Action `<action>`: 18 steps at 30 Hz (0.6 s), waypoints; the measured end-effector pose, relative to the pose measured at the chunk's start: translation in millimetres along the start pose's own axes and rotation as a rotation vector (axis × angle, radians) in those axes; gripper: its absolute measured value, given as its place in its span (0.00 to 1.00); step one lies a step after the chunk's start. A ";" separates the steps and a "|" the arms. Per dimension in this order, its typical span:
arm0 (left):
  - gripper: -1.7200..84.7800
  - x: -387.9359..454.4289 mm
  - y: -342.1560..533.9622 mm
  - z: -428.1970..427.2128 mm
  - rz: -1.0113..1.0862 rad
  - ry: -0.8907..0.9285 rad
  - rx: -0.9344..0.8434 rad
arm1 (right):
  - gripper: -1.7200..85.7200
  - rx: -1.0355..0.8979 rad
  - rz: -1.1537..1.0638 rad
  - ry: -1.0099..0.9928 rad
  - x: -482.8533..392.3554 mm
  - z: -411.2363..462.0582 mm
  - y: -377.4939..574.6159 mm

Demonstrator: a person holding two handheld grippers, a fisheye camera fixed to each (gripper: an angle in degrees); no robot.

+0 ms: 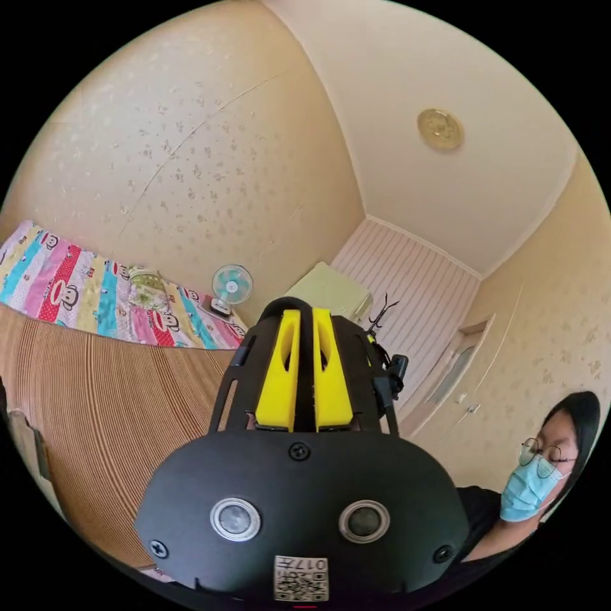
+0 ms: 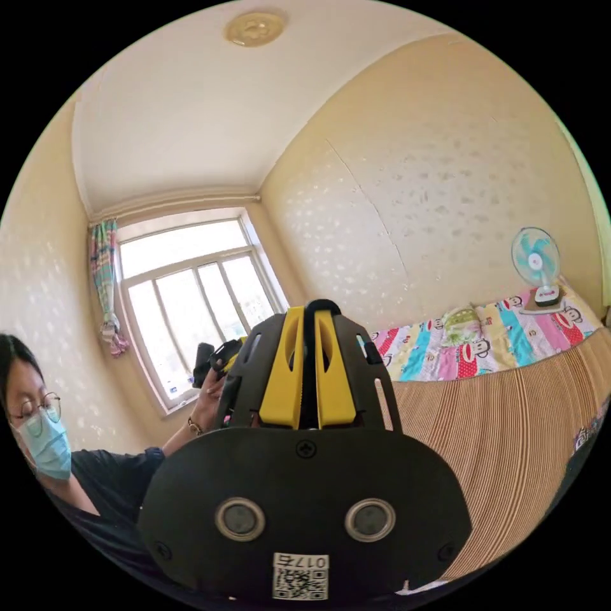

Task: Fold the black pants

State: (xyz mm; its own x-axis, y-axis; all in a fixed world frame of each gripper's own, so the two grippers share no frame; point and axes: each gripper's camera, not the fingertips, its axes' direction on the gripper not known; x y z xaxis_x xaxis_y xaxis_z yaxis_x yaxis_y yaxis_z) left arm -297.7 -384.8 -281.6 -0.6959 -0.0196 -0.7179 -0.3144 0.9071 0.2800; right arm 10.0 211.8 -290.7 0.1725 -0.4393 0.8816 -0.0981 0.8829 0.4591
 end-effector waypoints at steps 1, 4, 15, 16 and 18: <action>0.06 -7.4 -2.6 9.8 0.026 -0.058 -0.022 | 0.04 -0.031 0.041 0.059 15.3 23.5 -3.0; 0.06 -37.4 -0.7 48.0 0.215 -0.341 -0.160 | 0.04 -0.169 -0.033 0.218 39.6 77.5 2.6; 0.15 -245.3 309.8 3.9 -0.266 -0.130 -0.659 | 0.09 -0.800 0.120 0.174 138.4 47.6 297.7; 0.17 -255.0 321.9 -0.4 -0.296 -0.129 -0.682 | 0.10 -0.816 0.182 0.200 149.9 36.1 315.0; 0.18 -284.1 335.4 -25.4 -0.355 -0.106 -0.652 | 0.12 -0.694 0.270 0.155 166.3 11.7 309.6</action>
State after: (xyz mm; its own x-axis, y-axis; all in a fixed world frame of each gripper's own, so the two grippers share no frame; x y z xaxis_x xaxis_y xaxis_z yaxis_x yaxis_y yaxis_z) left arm -221.8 -85.7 32.5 -0.4254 -0.1941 -0.8840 -0.8503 0.4201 0.3170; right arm -3.1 410.2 -0.6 0.3705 -0.2103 0.9047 0.4735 0.8807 0.0109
